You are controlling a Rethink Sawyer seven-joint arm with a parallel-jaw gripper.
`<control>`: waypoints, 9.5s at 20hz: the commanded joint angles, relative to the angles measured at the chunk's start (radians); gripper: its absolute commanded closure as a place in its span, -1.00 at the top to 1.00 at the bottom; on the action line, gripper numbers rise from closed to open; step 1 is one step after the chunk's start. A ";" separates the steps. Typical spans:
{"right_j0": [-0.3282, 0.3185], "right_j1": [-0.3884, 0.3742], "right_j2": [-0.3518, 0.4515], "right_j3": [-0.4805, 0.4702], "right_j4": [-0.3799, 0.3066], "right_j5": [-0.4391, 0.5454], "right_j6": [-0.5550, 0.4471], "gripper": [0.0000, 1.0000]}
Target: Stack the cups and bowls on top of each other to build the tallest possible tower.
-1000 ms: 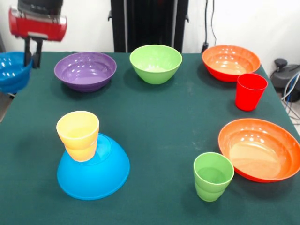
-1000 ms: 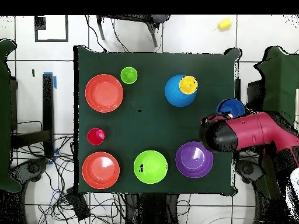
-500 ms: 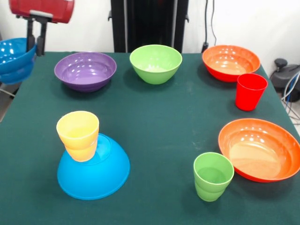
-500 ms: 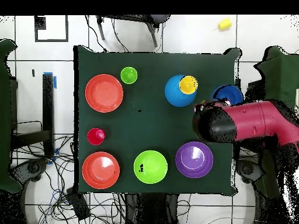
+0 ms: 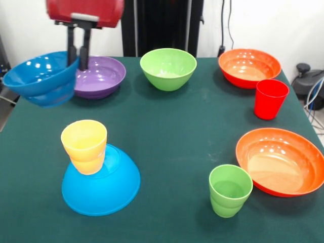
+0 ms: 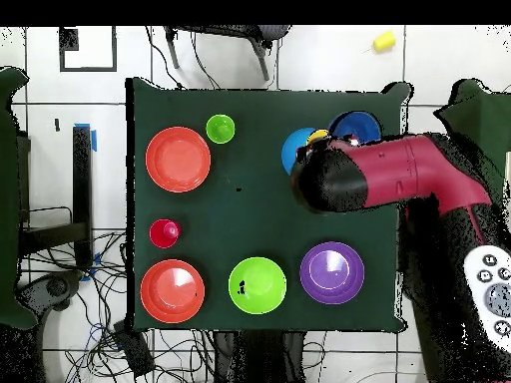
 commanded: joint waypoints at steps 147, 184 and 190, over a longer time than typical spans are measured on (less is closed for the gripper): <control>0.293 0.214 -0.287 -0.174 0.011 0.113 0.006 -1.00; 0.344 0.211 -0.363 -0.183 0.009 0.076 -0.008 -1.00; 0.345 0.210 -0.356 -0.181 0.014 0.037 0.017 -1.00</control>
